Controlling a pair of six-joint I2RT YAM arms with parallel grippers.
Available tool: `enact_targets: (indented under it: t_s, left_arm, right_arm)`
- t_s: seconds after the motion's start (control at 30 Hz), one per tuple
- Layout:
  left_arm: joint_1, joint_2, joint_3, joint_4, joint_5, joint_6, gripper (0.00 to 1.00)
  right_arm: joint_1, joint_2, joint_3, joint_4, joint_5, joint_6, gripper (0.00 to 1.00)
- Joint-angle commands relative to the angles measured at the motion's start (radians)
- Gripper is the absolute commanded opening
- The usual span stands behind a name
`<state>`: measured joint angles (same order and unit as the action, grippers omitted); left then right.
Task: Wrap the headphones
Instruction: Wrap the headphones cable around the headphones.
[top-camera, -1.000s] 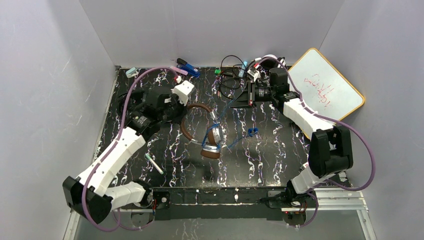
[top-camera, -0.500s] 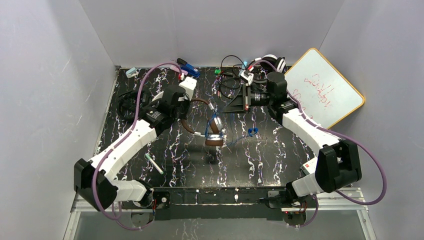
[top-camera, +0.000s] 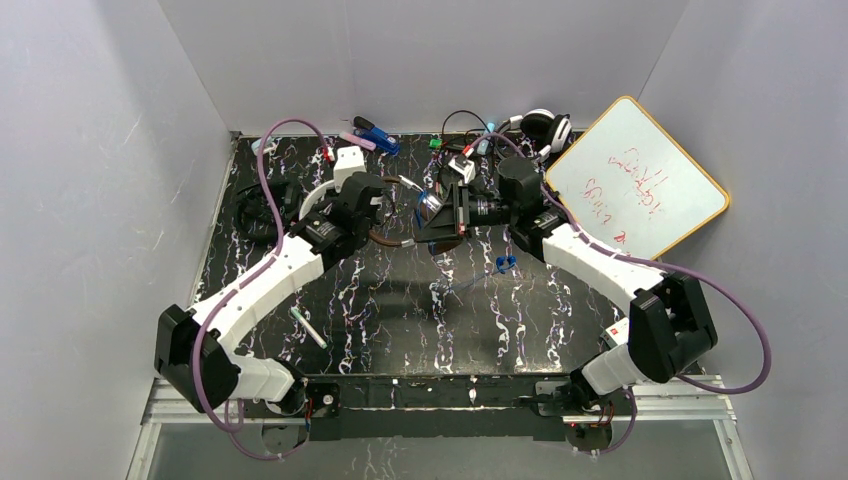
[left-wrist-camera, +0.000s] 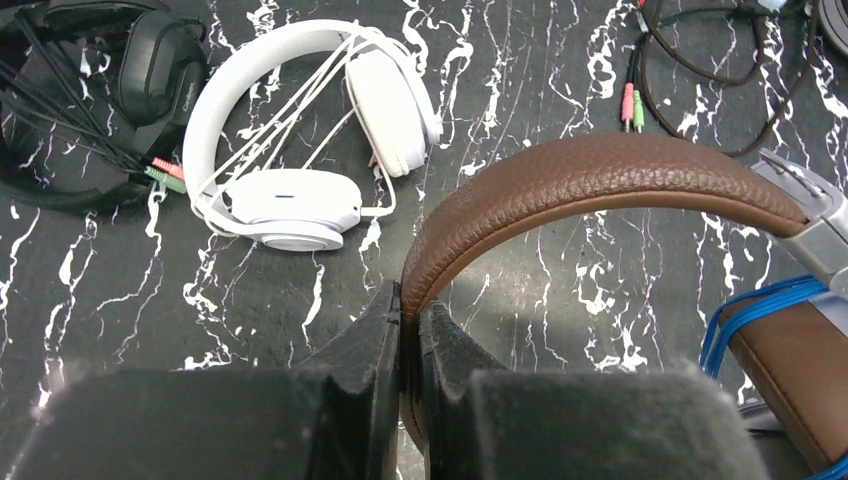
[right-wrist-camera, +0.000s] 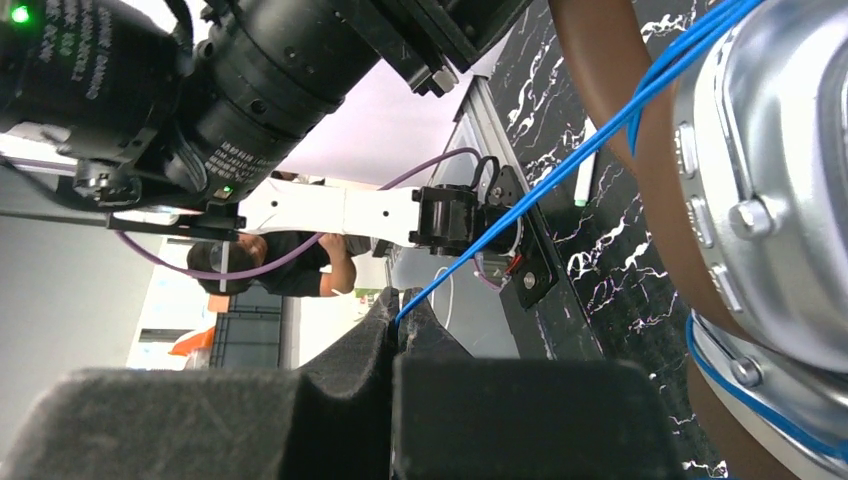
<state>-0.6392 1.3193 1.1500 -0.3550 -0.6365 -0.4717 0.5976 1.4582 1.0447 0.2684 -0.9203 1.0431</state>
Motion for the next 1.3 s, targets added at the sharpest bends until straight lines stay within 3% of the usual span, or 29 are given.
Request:
enact_targets:
  t_s: [0.0,0.1,0.5,0.93,1.27]
  left_arm:
    - [-0.013,0.025,0.044,0.011,-0.202,-0.182,0.00]
    - [-0.013,0.057,0.106,-0.072,-0.258,-0.323,0.00]
    - [0.042,0.180,0.347,-0.157,-0.114,-0.418,0.00]
    - [0.046,0.143,0.444,-0.175,-0.007,-0.415,0.00]
    - [0.046,0.099,0.526,-0.244,0.054,-0.390,0.00]
  right_arm:
    - [0.043,-0.005,0.048,-0.020,0.024,-0.057,0.01]
    - [0.076,0.005,0.063,-0.112,0.059,-0.121,0.01]
    - [0.108,-0.147,-0.163,-0.173,0.351,-0.263,0.02]
    - [0.111,-0.374,-0.443,0.055,0.595,-0.383,0.25]
    - [0.110,-0.393,-0.516,0.080,0.734,-0.441,0.24]
